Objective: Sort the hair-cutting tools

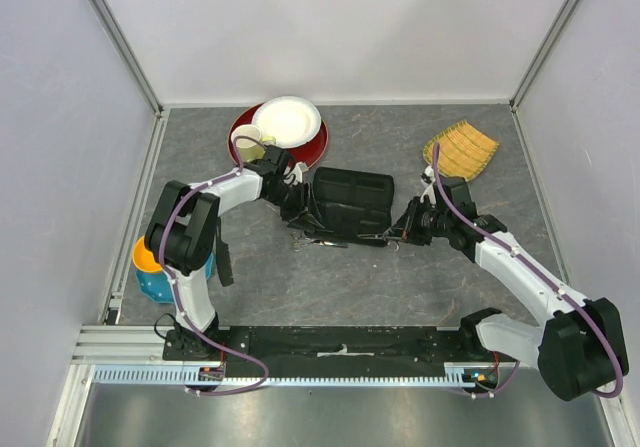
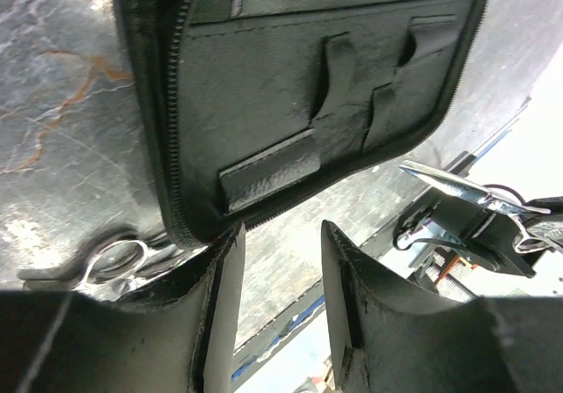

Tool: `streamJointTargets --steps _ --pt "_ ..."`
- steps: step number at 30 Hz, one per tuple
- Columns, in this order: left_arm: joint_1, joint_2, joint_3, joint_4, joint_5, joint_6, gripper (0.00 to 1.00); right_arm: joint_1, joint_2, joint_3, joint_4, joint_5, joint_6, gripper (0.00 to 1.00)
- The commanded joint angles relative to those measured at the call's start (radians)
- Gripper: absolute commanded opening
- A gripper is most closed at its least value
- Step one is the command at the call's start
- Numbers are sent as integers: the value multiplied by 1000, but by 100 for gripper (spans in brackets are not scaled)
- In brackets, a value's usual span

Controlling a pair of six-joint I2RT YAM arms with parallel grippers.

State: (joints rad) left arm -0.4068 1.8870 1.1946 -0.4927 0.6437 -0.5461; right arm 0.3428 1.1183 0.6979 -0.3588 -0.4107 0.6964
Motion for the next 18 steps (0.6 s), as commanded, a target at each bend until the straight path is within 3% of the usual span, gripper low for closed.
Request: streamJointTargets --steps 1,9,18 --pt "-12 26 -13 -24 -65 67 46 -5 -15 -32 7 21 -29 0" --pt "-18 58 -23 -58 -157 84 43 -19 -3 -77 41 47 -57 0" --pt "-21 75 -27 -63 -245 100 39 -103 -28 -146 216 -54 -54 0"
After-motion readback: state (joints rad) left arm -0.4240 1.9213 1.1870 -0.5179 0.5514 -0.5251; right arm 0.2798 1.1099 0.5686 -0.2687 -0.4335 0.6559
